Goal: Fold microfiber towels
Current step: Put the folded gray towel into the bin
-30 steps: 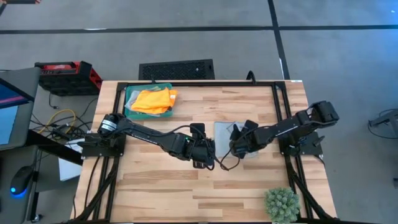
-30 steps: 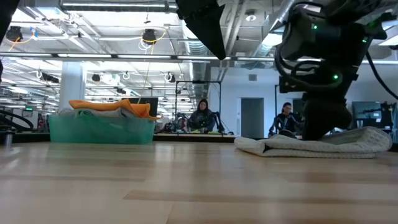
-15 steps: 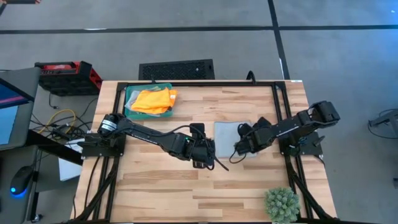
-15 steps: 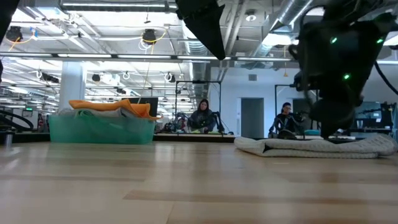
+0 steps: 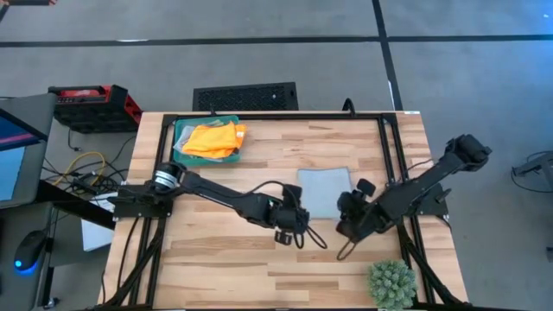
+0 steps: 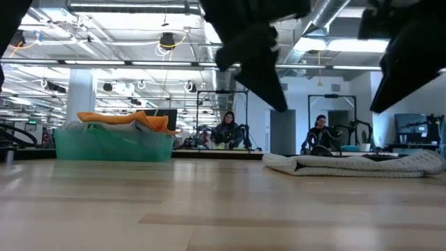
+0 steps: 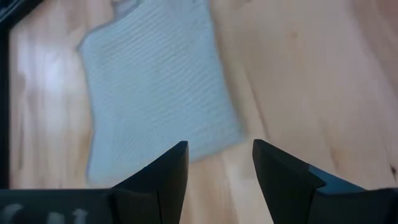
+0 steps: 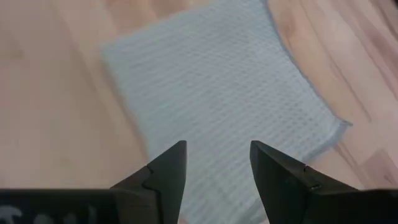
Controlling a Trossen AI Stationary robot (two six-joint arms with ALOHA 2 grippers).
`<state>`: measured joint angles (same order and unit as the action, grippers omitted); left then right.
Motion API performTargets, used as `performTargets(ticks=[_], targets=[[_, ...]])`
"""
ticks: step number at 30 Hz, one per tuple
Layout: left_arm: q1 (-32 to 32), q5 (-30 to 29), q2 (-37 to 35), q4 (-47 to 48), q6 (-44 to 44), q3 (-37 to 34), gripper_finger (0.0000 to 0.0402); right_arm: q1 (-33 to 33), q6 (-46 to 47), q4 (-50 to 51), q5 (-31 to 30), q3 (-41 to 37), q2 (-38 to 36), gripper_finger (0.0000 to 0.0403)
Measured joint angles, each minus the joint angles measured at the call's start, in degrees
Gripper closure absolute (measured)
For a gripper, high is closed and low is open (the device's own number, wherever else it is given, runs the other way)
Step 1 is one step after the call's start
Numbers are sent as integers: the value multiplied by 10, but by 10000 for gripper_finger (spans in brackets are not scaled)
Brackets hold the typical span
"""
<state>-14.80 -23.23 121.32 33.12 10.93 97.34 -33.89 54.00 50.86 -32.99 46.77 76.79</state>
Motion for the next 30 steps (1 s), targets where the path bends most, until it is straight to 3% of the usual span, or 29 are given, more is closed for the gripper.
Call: performTargets(ticks=[3, 16, 27, 30], targets=[[4, 8, 26, -52, 22, 0, 228, -18, 2, -7, 0, 0, -13, 203], [38, 65, 90, -104, 45, 1, 228, -31, -4, -28, 0, 0, -25, 203], [50, 59, 107, -98, 5, 1, 229, -31, -6, -29, 0, 0, -26, 203], [51, 47, 108, -94, -10, 1, 246, -31, -12, -30, 0, 0, -26, 203]])
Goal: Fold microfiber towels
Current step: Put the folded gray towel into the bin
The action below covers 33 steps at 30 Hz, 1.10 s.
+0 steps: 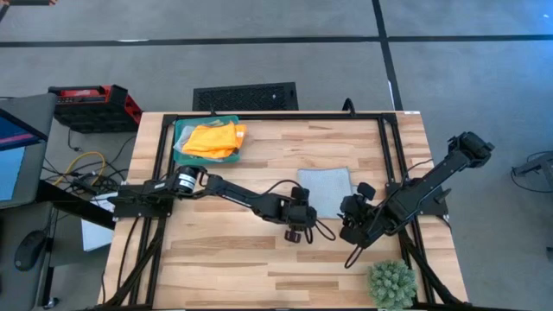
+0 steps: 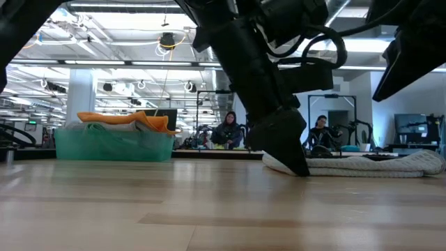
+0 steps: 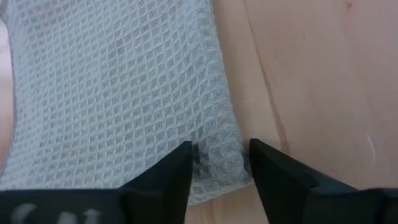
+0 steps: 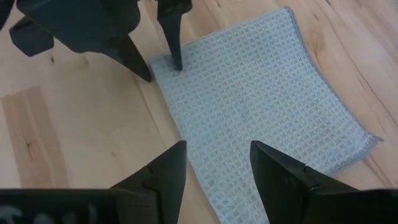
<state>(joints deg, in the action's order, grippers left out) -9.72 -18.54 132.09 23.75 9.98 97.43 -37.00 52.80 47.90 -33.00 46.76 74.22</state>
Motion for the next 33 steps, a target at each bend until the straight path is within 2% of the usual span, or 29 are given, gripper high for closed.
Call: performTargets(ticks=[3, 8, 10, 18, 29, 33], targets=[[3, -3, 0, 10, 1, 0, 282, 0, -2, -2, 0, 0, 0, 203], [3, -15, 1, 25, 1, 0, 374, 0, -3, -2, 1, 0, 0, 203], [4, -23, 1, 29, 1, -1, 391, 0, -3, -2, 1, 0, 0, 203], [6, -22, -5, 48, -9, -1, 397, 0, -6, -2, 1, 0, 0, 203], [5, -37, -10, 224, -36, 60, 400, 0, -9, -5, 0, 0, -21, 203], [5, -78, -11, 292, -38, 86, 400, 0, -9, -4, -1, 0, -34, 203]])
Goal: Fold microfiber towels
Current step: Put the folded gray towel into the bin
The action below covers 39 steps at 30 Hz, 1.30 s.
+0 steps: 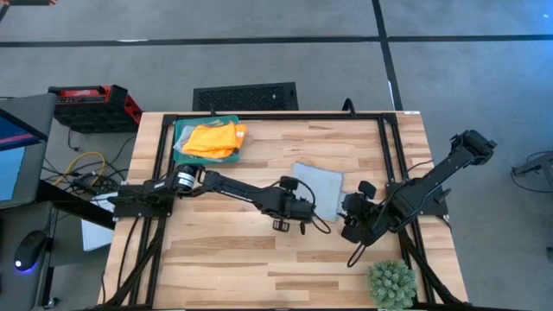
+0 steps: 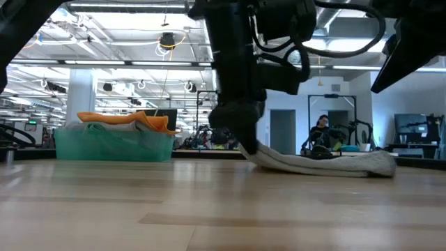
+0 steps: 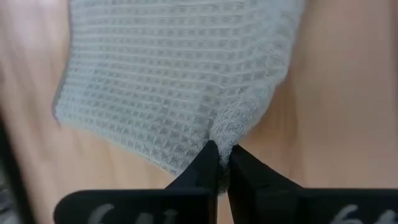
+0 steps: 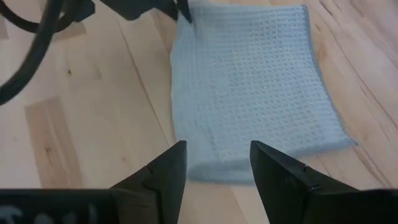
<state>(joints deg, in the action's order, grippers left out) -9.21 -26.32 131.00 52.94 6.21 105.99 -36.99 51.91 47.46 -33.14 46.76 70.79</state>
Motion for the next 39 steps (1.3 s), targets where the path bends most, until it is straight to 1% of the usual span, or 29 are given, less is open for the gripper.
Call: performTargets(ticks=[5, 7, 10, 12, 16, 19, 22, 25, 29, 34, 39], targets=[[6, -50, -1, 92, 0, 40, 401, 0, -1, 0, -2, 0, -10, 203], [12, -82, -1, 148, -2, 54, 401, 0, -10, -1, -2, 0, -12, 203], [27, -121, -1, 234, -30, 74, 401, 0, -13, -4, -2, 0, -12, 203], [38, -135, -1, 288, -60, 86, 401, 0, -14, -4, -2, 0, -12, 203], [66, -136, -2, 365, -111, 109, 401, 0, -14, -4, -2, 0, -12, 203], [88, -134, -3, 370, -121, 112, 401, 0, -14, -4, -2, 0, -12, 203], [104, -119, -16, 372, -113, 111, 401, 0, -14, -3, -2, 0, -12, 203], [111, -116, -39, 371, -115, 107, 401, 0, -14, -3, -2, 0, -12, 203], [111, -116, -88, 371, -117, 92, 401, 0, -14, -1, -2, 0, -12, 203], [120, -148, -133, 371, -99, 90, 401, 0, -14, -2, -2, 0, -12, 203], [156, -176, -145, 371, -49, 90, 401, 0, -13, -3, -3, 0, -12, 203]])
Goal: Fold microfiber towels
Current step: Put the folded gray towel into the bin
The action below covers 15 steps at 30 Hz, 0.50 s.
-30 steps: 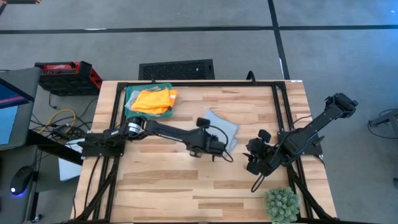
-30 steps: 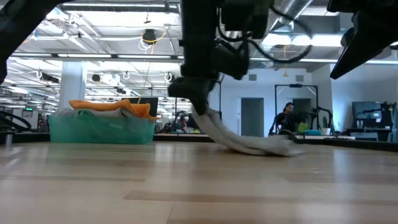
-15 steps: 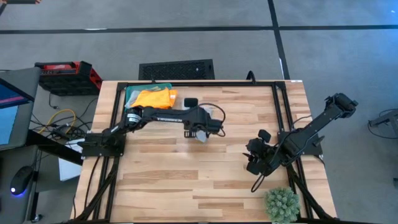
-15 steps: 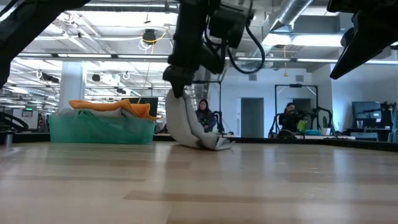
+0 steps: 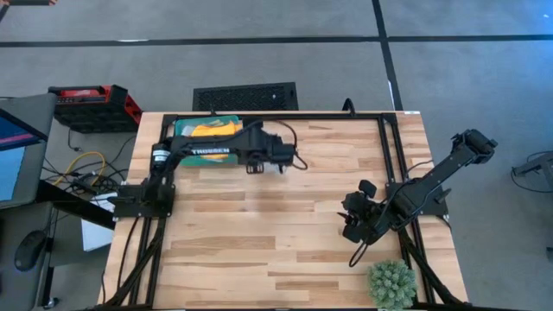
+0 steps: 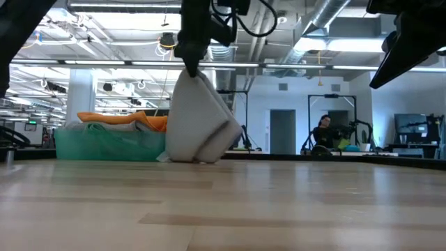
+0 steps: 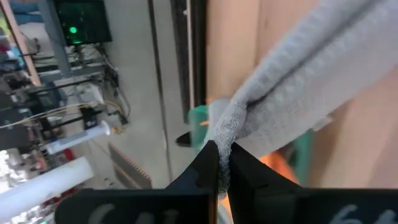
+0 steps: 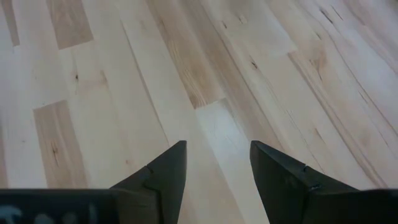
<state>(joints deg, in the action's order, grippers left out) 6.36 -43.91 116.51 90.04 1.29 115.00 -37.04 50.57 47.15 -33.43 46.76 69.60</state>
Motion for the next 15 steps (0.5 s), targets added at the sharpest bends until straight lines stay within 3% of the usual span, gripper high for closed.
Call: performTargets(ticks=[8, 15], targets=[[90, -7, 0, -13, 100, 0, 401, 0, 0, -1, -1, 0, 0, 203], [175, -33, 0, -160, 276, 15, 401, 0, 0, 0, -4, 0, 0, 203]])
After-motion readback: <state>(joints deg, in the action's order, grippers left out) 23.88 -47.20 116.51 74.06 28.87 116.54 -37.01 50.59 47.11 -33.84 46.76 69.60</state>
